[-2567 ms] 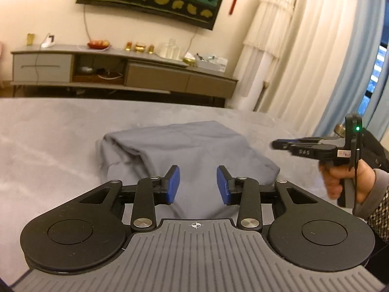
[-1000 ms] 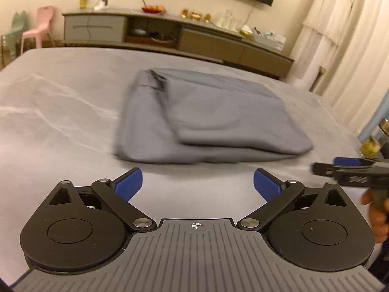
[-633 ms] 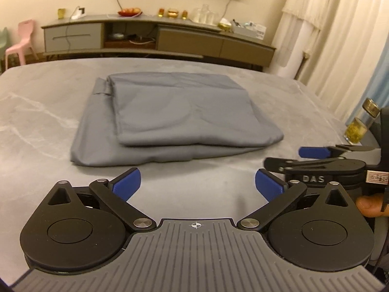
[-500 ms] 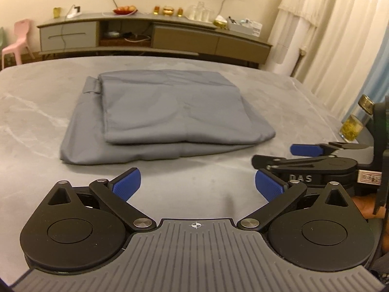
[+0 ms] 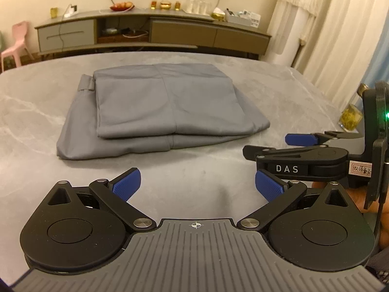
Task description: Fold clothes
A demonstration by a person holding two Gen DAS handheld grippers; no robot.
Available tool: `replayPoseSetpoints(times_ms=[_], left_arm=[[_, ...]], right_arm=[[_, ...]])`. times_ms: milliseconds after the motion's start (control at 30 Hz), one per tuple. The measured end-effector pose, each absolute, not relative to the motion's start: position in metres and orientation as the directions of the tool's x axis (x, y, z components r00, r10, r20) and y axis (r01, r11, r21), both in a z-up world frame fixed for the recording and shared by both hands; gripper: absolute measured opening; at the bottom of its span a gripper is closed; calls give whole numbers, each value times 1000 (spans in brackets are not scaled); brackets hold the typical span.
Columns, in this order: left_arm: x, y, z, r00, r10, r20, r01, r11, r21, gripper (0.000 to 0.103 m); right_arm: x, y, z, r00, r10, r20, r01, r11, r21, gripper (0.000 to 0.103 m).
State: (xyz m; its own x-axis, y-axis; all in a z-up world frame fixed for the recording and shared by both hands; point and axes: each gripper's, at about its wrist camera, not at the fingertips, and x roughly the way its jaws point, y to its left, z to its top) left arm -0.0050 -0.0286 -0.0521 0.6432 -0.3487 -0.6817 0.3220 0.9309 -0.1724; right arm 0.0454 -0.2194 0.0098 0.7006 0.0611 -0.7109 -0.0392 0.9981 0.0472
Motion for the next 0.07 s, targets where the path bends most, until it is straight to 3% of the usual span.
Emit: replayPoseSetpoints(times_ms=[67], left_arm=[[-5, -27, -52, 644, -343, -684, 315, 933, -172, 92]], right_arm=[[45, -220, 10, 700, 60, -711, -41, 998, 44, 87]])
